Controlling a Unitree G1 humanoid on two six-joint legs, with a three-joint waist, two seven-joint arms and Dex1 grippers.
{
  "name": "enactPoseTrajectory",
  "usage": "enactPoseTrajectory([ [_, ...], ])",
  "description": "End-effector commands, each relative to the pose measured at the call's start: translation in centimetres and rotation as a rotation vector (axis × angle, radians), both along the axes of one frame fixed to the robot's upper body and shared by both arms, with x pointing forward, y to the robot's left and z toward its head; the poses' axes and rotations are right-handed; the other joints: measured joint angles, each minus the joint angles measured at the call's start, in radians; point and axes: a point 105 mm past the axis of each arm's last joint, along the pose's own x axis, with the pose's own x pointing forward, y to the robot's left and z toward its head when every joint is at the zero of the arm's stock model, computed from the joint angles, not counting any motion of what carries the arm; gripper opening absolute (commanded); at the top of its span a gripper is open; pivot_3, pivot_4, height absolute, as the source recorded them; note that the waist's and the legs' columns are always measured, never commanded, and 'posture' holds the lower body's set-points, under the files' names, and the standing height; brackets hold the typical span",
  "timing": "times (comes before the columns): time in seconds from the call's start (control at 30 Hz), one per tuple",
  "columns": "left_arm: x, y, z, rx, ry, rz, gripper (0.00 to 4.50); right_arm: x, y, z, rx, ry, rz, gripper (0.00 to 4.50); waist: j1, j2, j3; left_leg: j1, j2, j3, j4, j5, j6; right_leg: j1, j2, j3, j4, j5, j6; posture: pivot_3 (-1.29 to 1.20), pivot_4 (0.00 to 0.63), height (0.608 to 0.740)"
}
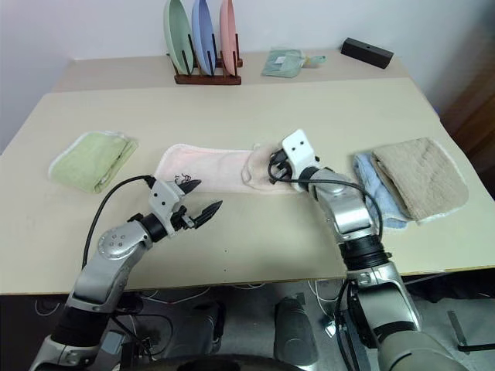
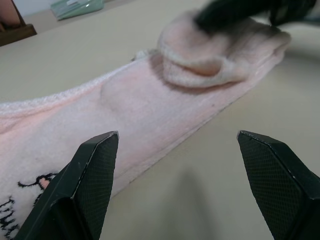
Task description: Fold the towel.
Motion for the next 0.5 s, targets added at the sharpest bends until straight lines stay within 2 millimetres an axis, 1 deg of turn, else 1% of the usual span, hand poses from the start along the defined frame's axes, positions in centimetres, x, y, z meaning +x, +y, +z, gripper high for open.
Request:
enactPoseTrajectory([
  [0.03,-0.3,0.0,1.2,-0.014,-0.052,0.0,3.89,-0.2,0.2,-1.8,-0.035,0.007,0.004,0.04,-0.001,0.0,0.0,0.0,0.0,0.0,0.0,0.0,0.0,0.0,0.0,0.0,0.0,0.0,0.0,0.0,0.15,0.74],
  [0.1,-0.5,0.1,1.2,-0.009,-0.051,0.002,3.89,-0.2,0.1,-1.9,-0.029,0.0,0.001,0.04,-0.002,0.0,0.0,0.0,0.0,0.0,0.0,0.0,0.0,0.0,0.0,0.0,0.0,0.0,0.0,0.0,0.15,0.74],
  [0.2,-0.7,0.4,1.0,-0.002,-0.04,0.015,3.89,-0.1,0.0,-0.6,0.003,-0.047,-0.004,0.04,-0.001,0.0,0.0,0.001,0.0,0.0,0.0,0.0,0.0,0.001,0.0,0.0,0.0,0.0,0.0,0.0,0.15,0.74],
  [0.27,-0.7,0.4,1.0,-0.002,-0.037,0.018,3.89,-0.1,0.0,-0.2,0.008,-0.059,-0.004,0.04,-0.001,0.0,0.0,0.001,0.0,0.0,0.0,0.0,0.0,0.001,0.0,0.0,0.0,0.0,0.0,0.0,0.15,0.74],
  [0.3,-0.7,0.7,0.8,0.003,-0.025,0.032,3.89,-0.2,0.0,1.2,0.043,-0.092,0.007,0.04,0.0,0.0,0.0,0.001,0.0,0.0,0.0,0.0,0.0,0.001,0.0,0.0,0.0,0.0,0.0,0.0,0.15,0.74],
  [0.33,-0.6,1.3,0.4,0.017,-0.005,0.066,3.89,-0.4,0.0,3.0,0.069,-0.148,0.022,0.28,0.0,0.0,0.0,0.001,0.0,0.0,0.0,0.0,0.0,0.001,0.0,0.0,0.0,0.0,0.0,0.0,0.15,0.74],
  [0.37,-0.5,1.7,0.2,0.028,0.01,0.092,3.89,-0.5,0.0,4.3,0.086,-0.187,0.034,0.54,0.0,0.0,0.0,0.0,0.0,0.0,0.0,0.0,0.0,0.001,0.0,0.0,0.0,0.0,0.0,0.0,0.15,0.74],
  [0.4,-0.5,1.9,0.1,0.035,0.02,0.109,3.89,-0.7,0.0,5.0,0.094,-0.211,0.041,0.85,-0.001,0.0,0.0,0.0,0.0,0.0,0.0,0.0,0.0,0.0,0.0,0.0,0.0,0.0,0.0,0.0,0.15,0.74],
  [0.43,-0.3,2.7,0.0,-0.006,0.067,0.171,4.14,-1.2,0.3,6.0,0.045,-0.266,0.083,1.31,-0.002,0.0,0.0,0.0,0.0,0.0,0.0,0.0,0.0,0.0,0.0,0.0,0.0,0.0,0.0,0.0,0.15,0.74],
  [0.47,-0.3,3.2,-0.1,-0.038,0.102,0.212,4.42,-1.6,0.5,6.5,0.008,-0.3,0.113,1.83,-0.001,0.0,0.0,0.0,0.0,0.0,0.0,0.0,0.0,0.0,0.0,0.0,0.0,0.0,0.0,0.0,0.15,0.74],
  [0.5,-0.4,3.5,-0.1,-0.087,0.147,0.248,4.5,-2.0,0.8,7.0,-0.026,-0.333,0.143,2.29,-0.001,0.0,0.0,0.0,0.0,0.0,0.0,0.0,0.0,0.0,0.0,0.0,0.0,0.0,0.0,0.0,0.15,0.74],
])
